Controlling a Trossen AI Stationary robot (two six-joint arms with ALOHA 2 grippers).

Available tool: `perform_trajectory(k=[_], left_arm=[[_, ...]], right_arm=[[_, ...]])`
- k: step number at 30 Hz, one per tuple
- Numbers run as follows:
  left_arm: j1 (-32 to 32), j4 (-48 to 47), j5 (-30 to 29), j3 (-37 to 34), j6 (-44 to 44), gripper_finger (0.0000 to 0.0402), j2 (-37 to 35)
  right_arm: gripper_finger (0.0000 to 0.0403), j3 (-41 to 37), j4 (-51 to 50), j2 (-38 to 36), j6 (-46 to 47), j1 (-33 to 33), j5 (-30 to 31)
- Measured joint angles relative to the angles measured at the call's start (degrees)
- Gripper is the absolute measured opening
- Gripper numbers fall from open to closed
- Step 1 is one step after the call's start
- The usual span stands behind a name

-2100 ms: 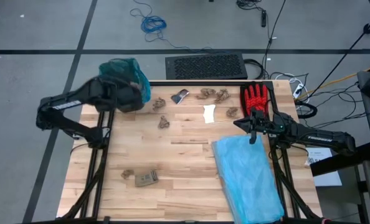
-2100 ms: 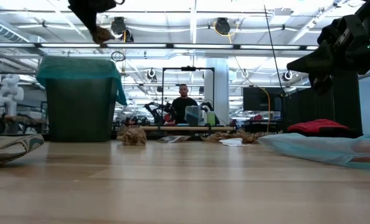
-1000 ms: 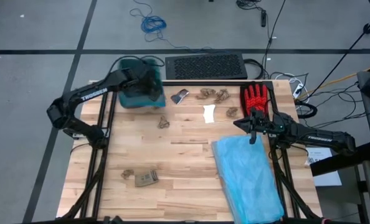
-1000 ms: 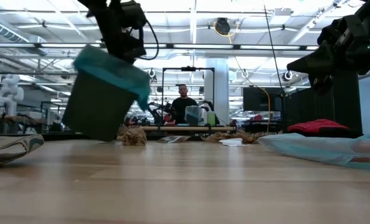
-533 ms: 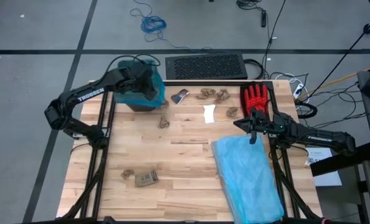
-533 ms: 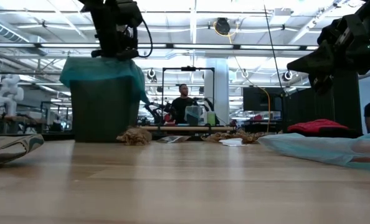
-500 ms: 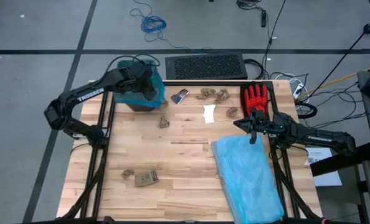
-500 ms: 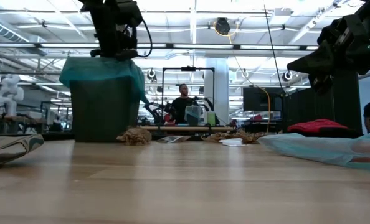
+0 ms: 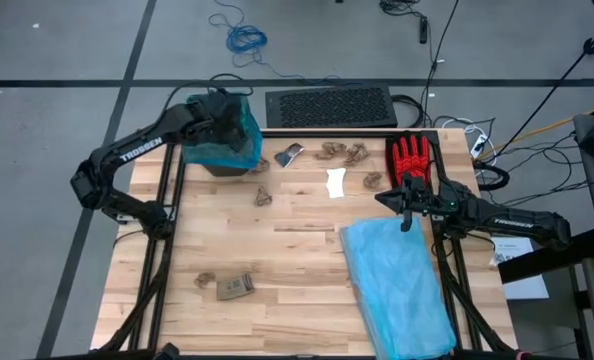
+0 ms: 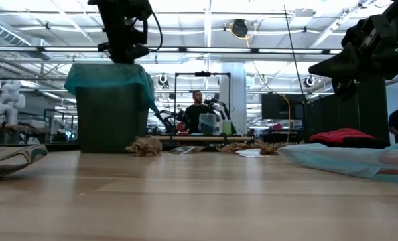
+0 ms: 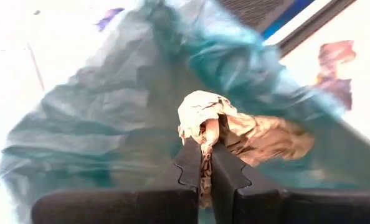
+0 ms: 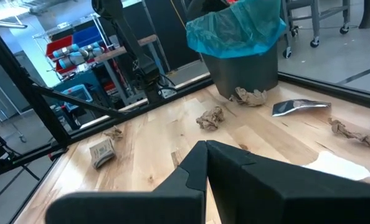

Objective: Place trash/remove bag and relplace
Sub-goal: Put the brown napkin into the trash bin

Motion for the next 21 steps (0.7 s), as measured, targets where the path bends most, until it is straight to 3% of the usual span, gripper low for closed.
perform_trajectory(k=[5, 11, 17, 21], left_arm=[[0.6, -2.15, 11.93, 0.04, -2.11, 0.0004, 0.28], [-0.52, -3.32, 20.85, 0.04, -3.18, 0.0004, 0.37], [-3.06, -3.32, 26.63, 0.04, -4.49, 0.0004, 0.39], [-4.6, -3.3, 26.38, 0.04, -4.22, 0.0004, 0.39]], right_arm=[[0.0, 0.0, 0.31, 0.0, 0.0, -0.01, -0.02], [0.0, -0.01, 0.29, 0.0, -0.01, -0.02, -0.02], [0.0, -0.02, 0.28, 0.0, 0.0, -0.01, -0.02], [0.0, -0.02, 0.3, 0.0, -0.02, -0.02, -0.02]])
